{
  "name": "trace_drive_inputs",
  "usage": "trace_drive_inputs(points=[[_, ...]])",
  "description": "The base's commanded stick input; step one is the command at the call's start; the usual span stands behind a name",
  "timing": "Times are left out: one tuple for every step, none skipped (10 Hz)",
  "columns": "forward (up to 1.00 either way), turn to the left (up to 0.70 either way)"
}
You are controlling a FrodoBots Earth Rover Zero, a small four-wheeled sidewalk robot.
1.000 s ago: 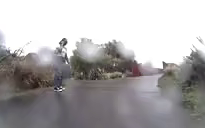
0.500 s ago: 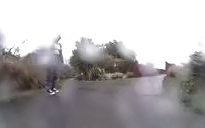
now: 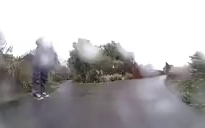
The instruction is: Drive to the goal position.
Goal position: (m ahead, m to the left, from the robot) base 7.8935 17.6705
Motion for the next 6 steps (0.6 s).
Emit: trace_drive_inputs(points=[[0.85,0.0],[0.85,0.0],[0.85,0.0],[0.85,0.0],[0.85,0.14],[0.85,0.34]])
